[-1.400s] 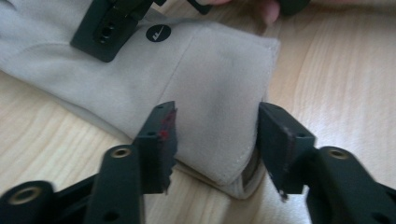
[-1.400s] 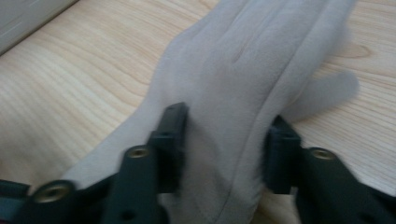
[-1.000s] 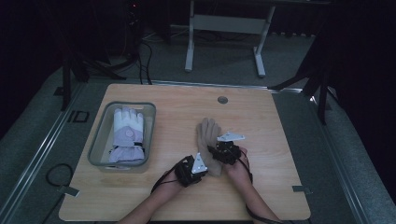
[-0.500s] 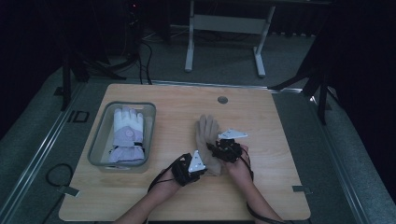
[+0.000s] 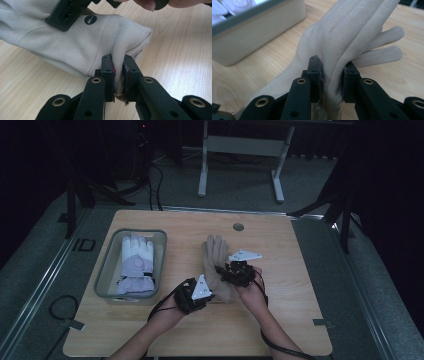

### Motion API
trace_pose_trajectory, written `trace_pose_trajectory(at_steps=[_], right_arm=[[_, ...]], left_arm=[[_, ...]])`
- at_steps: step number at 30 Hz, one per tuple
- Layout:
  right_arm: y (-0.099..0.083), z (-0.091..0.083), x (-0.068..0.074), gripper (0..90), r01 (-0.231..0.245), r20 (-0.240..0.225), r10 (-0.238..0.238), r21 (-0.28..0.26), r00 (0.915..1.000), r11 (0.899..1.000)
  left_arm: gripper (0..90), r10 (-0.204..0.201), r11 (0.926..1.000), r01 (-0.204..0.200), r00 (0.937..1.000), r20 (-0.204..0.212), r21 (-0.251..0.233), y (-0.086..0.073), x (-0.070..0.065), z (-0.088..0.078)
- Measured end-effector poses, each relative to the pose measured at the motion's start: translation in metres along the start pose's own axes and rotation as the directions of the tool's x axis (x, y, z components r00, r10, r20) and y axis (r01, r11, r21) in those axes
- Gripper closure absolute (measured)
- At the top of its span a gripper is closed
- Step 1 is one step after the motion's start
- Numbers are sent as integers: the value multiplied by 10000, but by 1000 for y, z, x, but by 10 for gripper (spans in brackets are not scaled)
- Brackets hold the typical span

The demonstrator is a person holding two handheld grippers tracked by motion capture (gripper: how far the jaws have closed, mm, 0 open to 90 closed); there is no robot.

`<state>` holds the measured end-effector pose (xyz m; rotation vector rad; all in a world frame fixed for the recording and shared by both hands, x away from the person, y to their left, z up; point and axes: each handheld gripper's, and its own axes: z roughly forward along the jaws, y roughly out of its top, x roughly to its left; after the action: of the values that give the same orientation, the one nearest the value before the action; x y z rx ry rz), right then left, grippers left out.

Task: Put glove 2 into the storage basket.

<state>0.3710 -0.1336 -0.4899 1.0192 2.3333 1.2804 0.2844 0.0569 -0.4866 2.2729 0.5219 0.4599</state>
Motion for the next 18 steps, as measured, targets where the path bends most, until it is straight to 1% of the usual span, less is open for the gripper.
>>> trace_pose_trajectory(at_steps=[2,3,4,5,7,9,18], right_arm=[[7,0,2,733,-48,-134,46,-111,9999,9999],[7,0,2,733,-48,-134,46,-111,9999,9999],[13,2,4,732,-24,-205,21,-121,9998,9999],[13,2,4,732,-24,-205,21,-121,9998,9999],[21,4,8,732,68,-265,-73,-183,9996,9998],[27,6,10,732,122,-329,-129,-216,9994,9997],[53,16,25,732,427,-585,-449,-379,9973,9984]], left_arm=[[820,-14,10000,14,10000,-64,-10,1,3,-5],[820,-14,10000,14,10000,-64,-10,1,3,-5],[820,-26,10000,26,9999,-155,-15,1,6,-11],[821,-26,10000,26,9999,-155,-15,1,6,-11],[821,1,10000,-2,9997,-258,-22,1,11,-18],[820,-47,10000,47,9996,-290,-8,1,14,-21],[820,-93,10000,96,9976,-679,28,-4,27,-43]])
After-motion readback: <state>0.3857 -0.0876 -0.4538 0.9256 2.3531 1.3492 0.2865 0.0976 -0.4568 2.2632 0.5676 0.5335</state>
